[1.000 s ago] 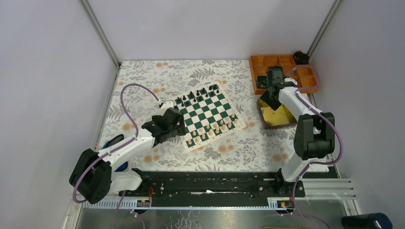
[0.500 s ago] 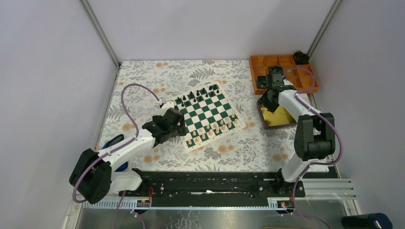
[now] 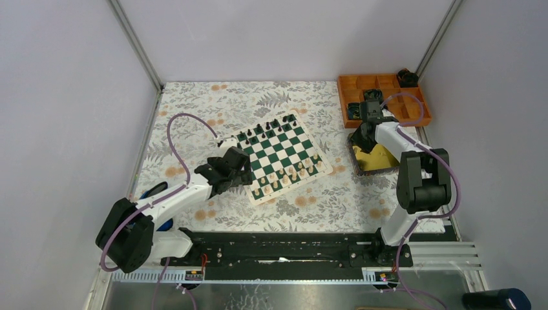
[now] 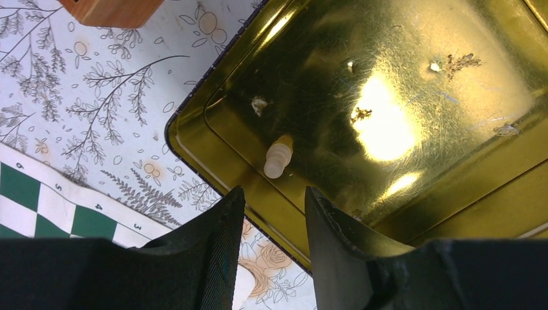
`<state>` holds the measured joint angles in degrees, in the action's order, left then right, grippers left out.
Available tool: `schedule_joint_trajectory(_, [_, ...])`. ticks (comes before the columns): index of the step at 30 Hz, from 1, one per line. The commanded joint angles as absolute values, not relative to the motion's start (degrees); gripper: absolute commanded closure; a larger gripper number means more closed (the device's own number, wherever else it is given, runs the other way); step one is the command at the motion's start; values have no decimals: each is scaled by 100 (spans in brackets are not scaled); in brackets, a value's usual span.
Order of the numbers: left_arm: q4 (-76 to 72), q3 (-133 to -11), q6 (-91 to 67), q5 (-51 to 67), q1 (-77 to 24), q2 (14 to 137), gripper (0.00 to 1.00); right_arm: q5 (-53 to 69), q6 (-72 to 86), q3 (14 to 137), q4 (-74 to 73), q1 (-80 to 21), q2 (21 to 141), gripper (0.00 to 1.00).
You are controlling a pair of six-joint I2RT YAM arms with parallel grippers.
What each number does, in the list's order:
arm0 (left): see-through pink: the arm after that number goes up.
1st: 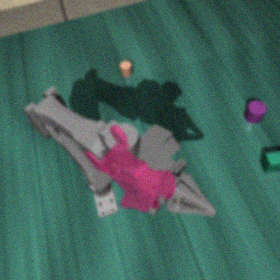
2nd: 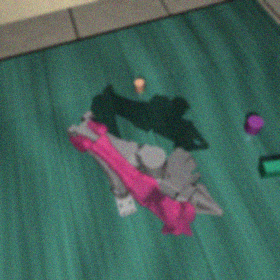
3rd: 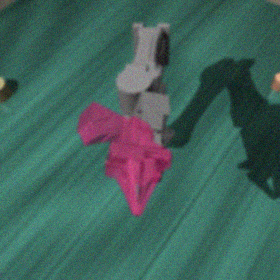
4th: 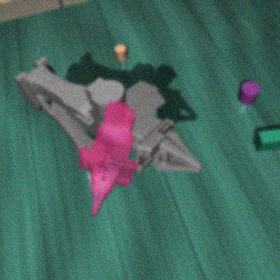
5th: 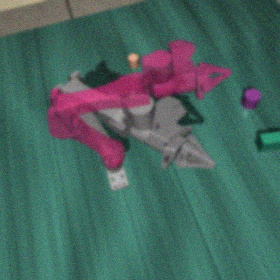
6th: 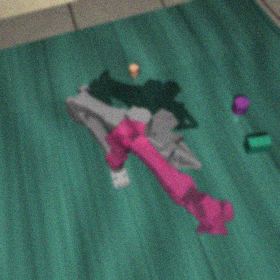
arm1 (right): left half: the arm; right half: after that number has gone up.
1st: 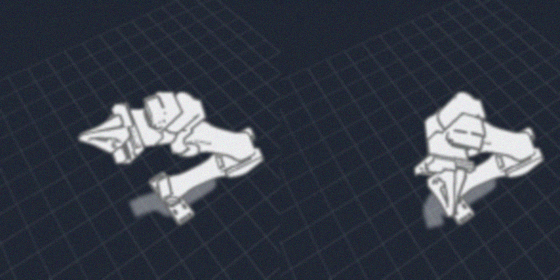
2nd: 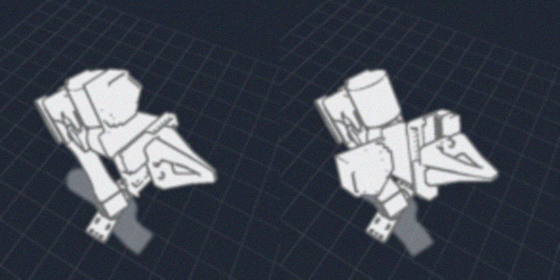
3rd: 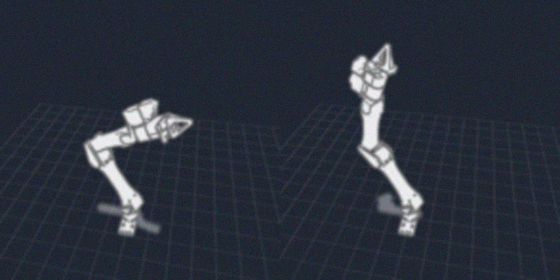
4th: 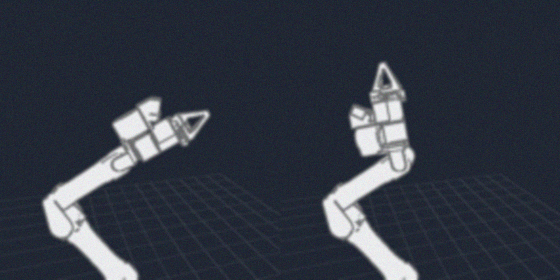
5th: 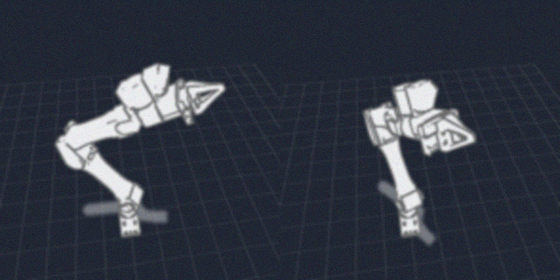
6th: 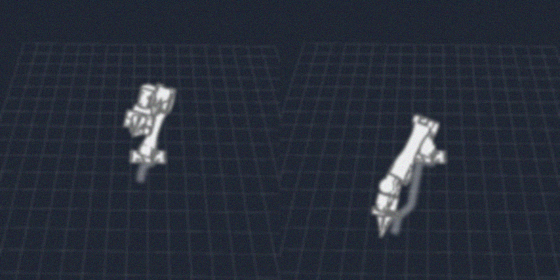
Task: Set up the chess pieces on the board
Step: Pick up the chess piece from the storage box.
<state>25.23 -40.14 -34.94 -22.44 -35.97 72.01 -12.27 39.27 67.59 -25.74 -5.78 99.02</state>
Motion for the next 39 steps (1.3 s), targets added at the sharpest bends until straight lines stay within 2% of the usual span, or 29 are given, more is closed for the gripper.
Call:
schedule_joint_trajectory(1, [2264,-4141,-3382,-2338,-3626,7257,1,-1081,3892,6707,-2430,-525,9991,55])
schedule_joint_trajectory(24, [2259,-4166,-3383,-2355,-3628,7466,1,-759,3982,6618,-2218,-472,10321,65])
schedule_joint_trajectory(30, [2258,-4172,-3387,-2369,-3630,7506,1,-731,3973,6655,-2187,-468,10417,72])
schedule_joint_trajectory(39, [2261,-4166,-3393,-2413,-3634,7476,1,-846,3868,6719,-2271,-470,10327,89])
